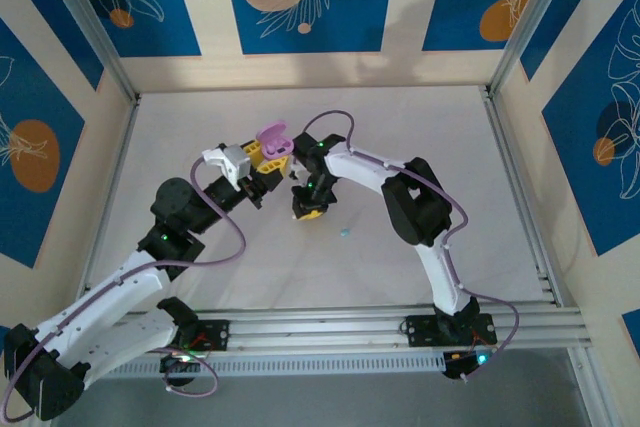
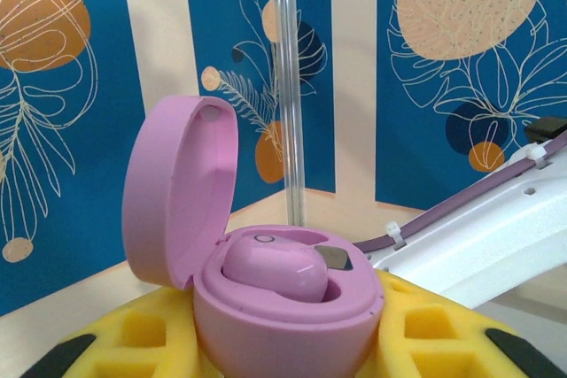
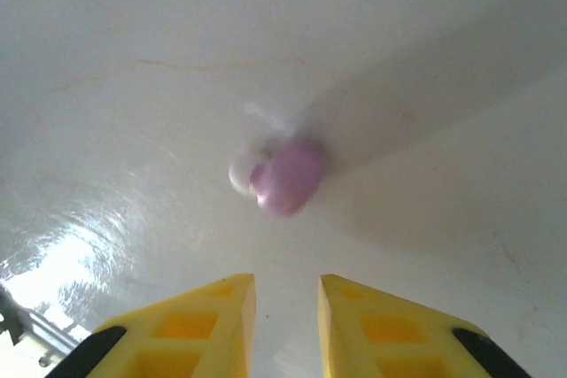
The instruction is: Insert the wireless bluetooth earbuds into the charging case
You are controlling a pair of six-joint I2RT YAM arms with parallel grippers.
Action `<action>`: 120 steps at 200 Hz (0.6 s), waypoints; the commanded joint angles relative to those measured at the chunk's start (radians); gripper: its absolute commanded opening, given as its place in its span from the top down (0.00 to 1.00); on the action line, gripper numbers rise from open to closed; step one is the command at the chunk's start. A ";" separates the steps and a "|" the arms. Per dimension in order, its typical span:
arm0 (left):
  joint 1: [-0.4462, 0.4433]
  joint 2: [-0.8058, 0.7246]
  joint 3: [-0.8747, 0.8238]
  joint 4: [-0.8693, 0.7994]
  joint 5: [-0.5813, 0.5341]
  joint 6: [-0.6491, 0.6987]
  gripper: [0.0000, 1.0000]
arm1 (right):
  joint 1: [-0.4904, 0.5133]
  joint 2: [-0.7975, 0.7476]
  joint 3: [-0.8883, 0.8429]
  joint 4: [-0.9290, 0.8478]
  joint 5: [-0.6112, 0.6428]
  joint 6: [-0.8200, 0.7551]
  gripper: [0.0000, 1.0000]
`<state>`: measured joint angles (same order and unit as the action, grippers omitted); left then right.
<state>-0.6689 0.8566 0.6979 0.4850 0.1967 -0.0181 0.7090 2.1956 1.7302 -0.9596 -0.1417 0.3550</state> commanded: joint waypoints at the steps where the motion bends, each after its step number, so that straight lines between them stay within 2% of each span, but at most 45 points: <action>1: -0.008 -0.010 0.034 0.026 -0.006 -0.006 0.67 | -0.015 -0.006 0.000 -0.054 -0.085 -0.026 0.74; 40: -0.009 -0.001 0.038 0.031 -0.005 -0.009 0.67 | -0.023 0.007 0.021 -0.026 -0.047 0.006 0.71; 89: -0.008 0.001 0.037 0.033 -0.006 -0.012 0.67 | -0.031 0.036 0.071 0.033 -0.101 0.079 0.67; 120: -0.009 -0.001 0.037 0.035 -0.011 -0.010 0.67 | -0.015 0.075 0.135 0.018 -0.077 0.114 0.63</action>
<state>-0.6689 0.8616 0.6987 0.4850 0.1967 -0.0196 0.6804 2.2158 1.7779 -0.9253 -0.2024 0.4122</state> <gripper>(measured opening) 0.336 0.340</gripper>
